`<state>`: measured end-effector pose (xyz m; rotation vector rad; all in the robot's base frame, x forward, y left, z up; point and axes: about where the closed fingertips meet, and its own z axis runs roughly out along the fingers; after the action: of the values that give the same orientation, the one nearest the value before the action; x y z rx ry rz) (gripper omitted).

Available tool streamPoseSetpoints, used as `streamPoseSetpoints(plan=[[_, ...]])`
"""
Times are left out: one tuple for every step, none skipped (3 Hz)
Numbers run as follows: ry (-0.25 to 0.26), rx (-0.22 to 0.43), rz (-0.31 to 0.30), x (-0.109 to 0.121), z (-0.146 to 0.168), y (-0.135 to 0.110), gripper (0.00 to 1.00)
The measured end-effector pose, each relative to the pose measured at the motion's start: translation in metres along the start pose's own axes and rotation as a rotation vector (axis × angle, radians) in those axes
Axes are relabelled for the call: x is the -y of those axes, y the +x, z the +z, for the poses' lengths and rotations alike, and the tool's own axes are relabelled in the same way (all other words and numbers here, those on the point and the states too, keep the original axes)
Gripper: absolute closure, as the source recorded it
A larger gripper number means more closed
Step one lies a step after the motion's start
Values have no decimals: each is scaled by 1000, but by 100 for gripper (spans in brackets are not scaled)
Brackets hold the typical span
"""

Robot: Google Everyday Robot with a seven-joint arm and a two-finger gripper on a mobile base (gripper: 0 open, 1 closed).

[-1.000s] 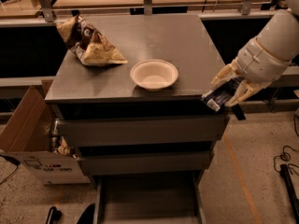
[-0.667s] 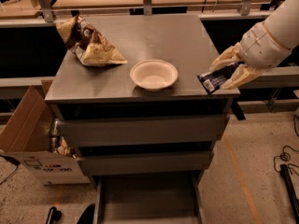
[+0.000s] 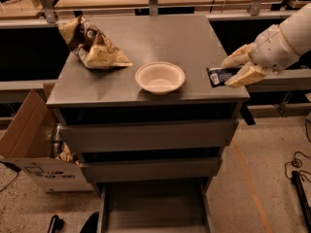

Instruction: Pick rxbar blueberry from bottom drawer and place on counter

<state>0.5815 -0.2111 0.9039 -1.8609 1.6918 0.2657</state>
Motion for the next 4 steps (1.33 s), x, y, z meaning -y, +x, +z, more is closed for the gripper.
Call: streamPoseSetpoints(plan=[[-22,68,107,12,10,2,100],[-48,138,194,27,23,5,74],[-51,168,234,37,30,8,51],[-58,194,245,43,40,4,28]])
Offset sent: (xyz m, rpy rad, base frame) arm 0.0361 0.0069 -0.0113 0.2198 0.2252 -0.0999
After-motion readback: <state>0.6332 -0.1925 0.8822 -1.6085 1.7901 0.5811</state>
